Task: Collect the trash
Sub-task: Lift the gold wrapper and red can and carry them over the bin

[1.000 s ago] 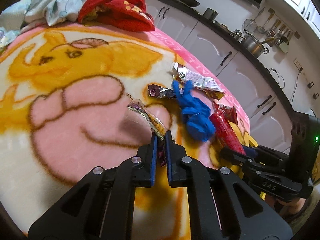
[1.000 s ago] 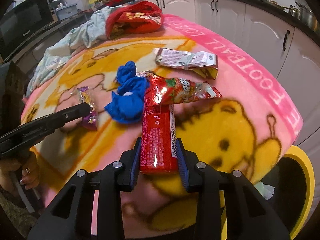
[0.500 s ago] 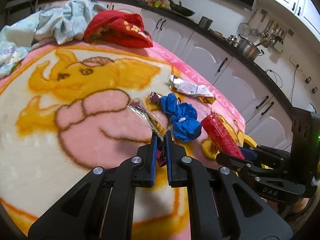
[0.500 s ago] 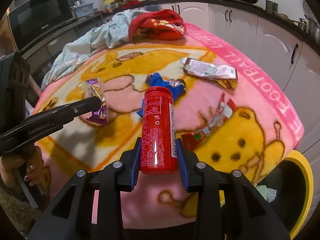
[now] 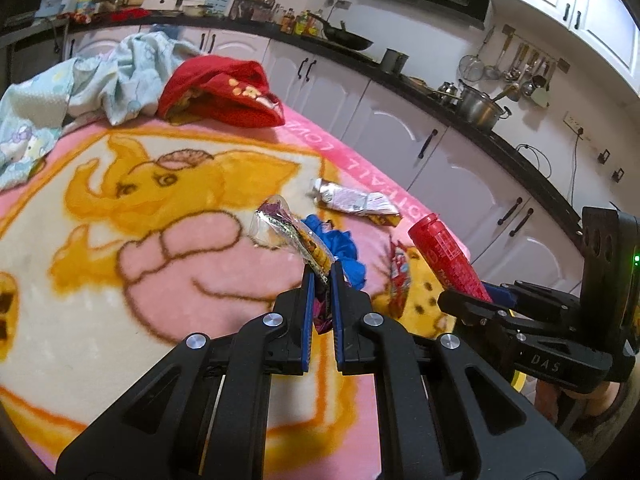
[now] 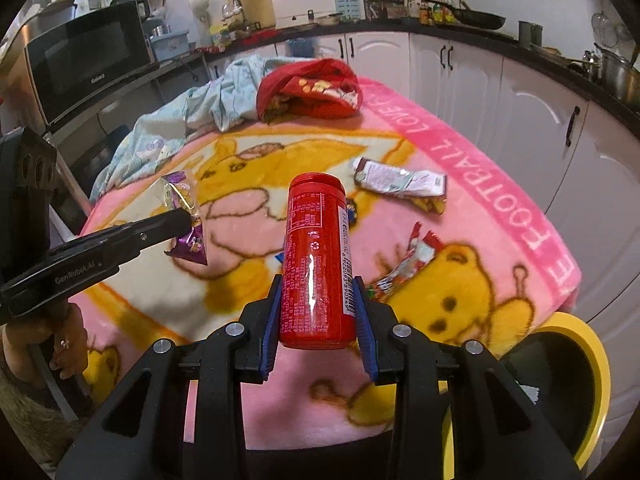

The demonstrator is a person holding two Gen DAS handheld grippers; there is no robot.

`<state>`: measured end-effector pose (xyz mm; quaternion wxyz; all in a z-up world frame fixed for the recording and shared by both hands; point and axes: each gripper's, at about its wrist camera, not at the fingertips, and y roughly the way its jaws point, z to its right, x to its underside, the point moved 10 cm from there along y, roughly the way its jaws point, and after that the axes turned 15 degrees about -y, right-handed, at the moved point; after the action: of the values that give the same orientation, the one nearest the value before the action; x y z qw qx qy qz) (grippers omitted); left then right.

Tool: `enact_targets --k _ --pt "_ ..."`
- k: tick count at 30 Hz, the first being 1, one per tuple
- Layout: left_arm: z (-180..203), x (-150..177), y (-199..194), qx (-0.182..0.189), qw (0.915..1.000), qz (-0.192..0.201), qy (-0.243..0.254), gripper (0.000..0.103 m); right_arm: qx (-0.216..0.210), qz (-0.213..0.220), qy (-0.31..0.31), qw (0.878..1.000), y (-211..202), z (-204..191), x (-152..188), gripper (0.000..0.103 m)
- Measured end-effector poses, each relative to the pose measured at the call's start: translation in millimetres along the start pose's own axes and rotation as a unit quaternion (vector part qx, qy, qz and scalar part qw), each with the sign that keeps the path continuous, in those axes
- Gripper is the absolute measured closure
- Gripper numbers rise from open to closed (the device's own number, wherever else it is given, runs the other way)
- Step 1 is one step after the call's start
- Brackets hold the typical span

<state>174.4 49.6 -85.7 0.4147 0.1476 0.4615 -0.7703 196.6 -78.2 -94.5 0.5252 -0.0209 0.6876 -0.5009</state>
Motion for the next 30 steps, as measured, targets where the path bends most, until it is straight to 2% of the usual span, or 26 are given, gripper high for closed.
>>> enact_targets --k 13,30 --pt "44.0 -1.8 -2.7 0.019 0.9993 0.007 0.033 0.099 0.037 0.036 0.015 0.999 -37.8 32.7 -3.0 0.071" --pt "106.2 11.9 10.7 0.048 0.9954 -0.004 0.082 0.099 0.084 0.065 0.059 0.993 -85.0 91.6 14.7 0.071"
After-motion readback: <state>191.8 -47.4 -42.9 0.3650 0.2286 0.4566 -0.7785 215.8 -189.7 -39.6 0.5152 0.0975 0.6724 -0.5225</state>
